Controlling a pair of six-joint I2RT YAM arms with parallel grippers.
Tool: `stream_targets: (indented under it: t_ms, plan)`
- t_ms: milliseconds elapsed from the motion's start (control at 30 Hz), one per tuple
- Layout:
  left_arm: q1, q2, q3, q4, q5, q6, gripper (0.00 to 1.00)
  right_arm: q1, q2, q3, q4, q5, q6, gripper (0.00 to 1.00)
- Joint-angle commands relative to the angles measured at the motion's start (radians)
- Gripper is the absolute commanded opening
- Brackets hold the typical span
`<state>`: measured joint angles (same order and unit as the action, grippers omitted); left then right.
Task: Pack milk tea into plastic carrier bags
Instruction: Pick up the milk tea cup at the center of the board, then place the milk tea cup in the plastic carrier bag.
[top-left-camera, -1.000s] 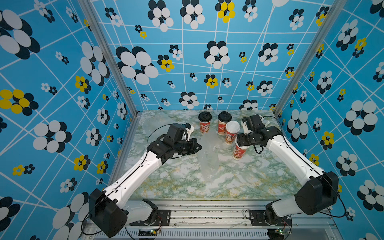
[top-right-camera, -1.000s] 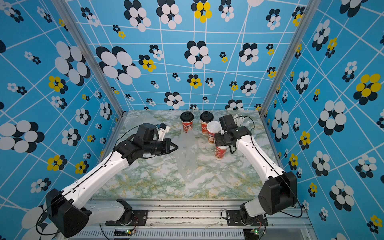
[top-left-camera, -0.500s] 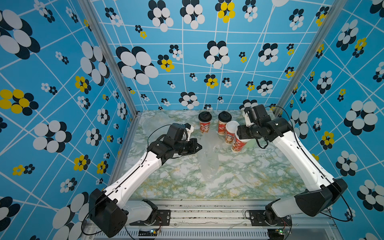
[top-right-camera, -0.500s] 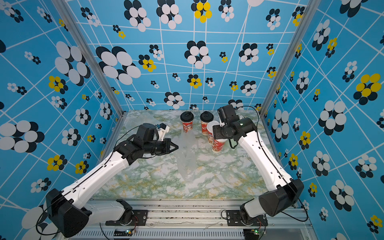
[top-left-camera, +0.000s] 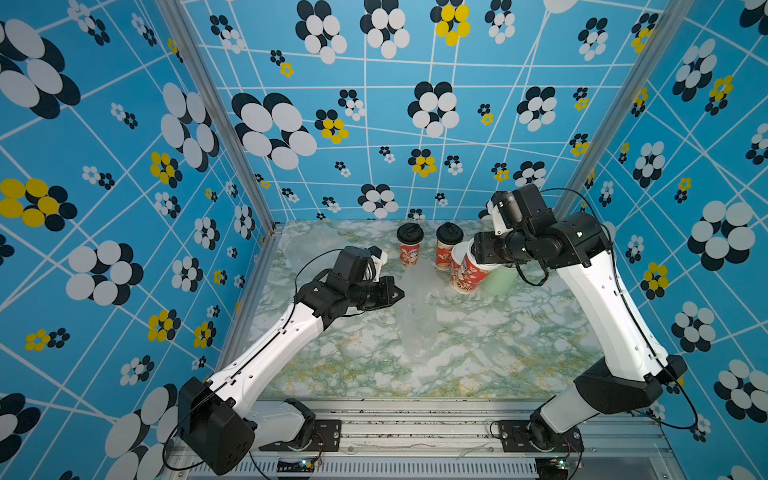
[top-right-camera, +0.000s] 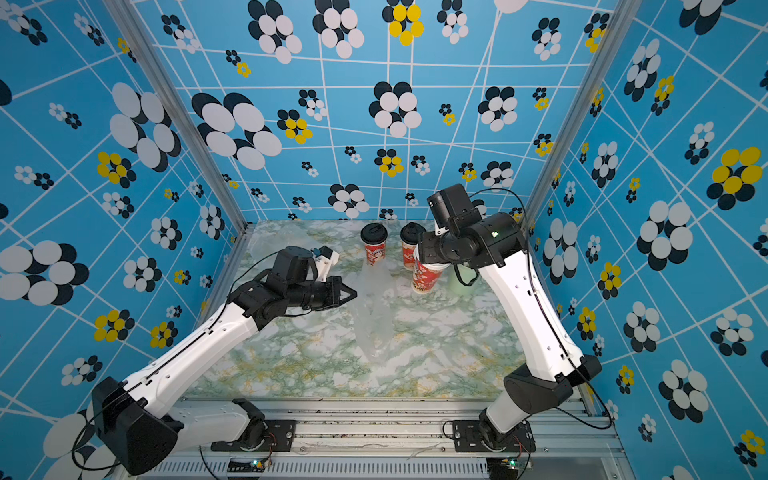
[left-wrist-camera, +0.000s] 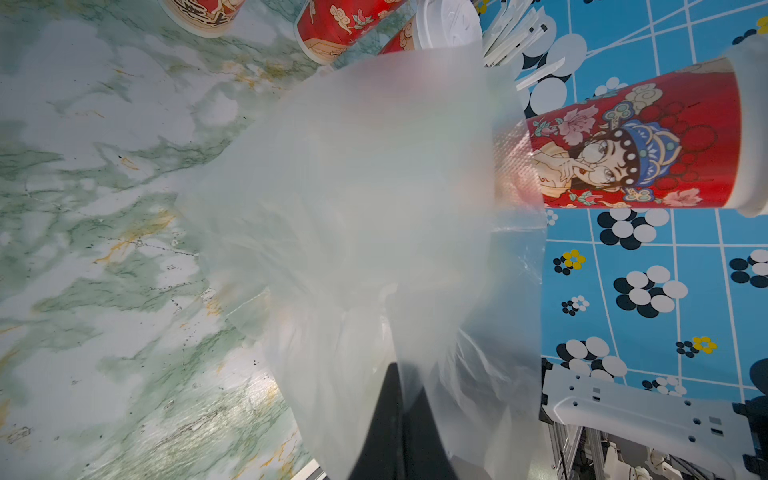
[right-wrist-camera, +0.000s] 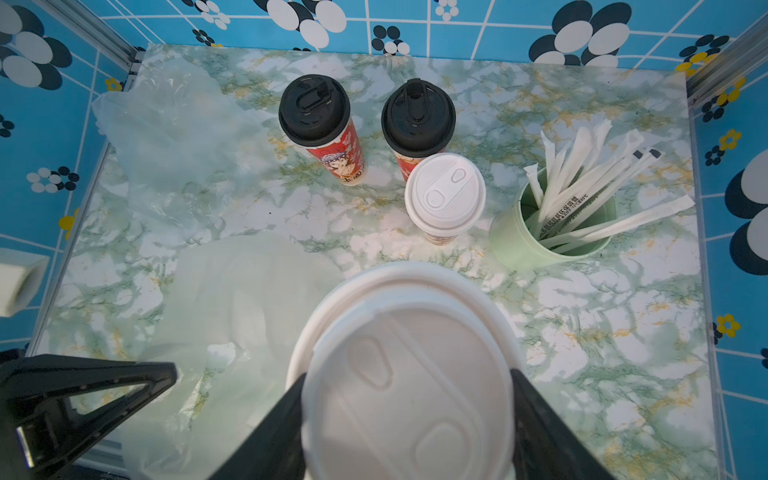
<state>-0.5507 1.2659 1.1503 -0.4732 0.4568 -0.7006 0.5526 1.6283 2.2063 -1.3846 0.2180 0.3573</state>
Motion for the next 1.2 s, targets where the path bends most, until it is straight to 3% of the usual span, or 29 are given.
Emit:
stream_targets:
  t_ms: [0,433,1167]
  plan:
    - [0.006,-0.017,-0.022,0.011,0.002,-0.013,0.00,0.026,0.037,0.097,-0.105,0.037,0.047,0.59]
    - [0.006,-0.007,-0.023,0.008,0.000,-0.008,0.00,0.085,0.184,0.479,-0.208,0.026,0.080,0.56]
    - [0.006,0.021,-0.013,-0.009,0.007,0.002,0.00,0.195,0.054,0.484,-0.173,0.022,0.133,0.55]
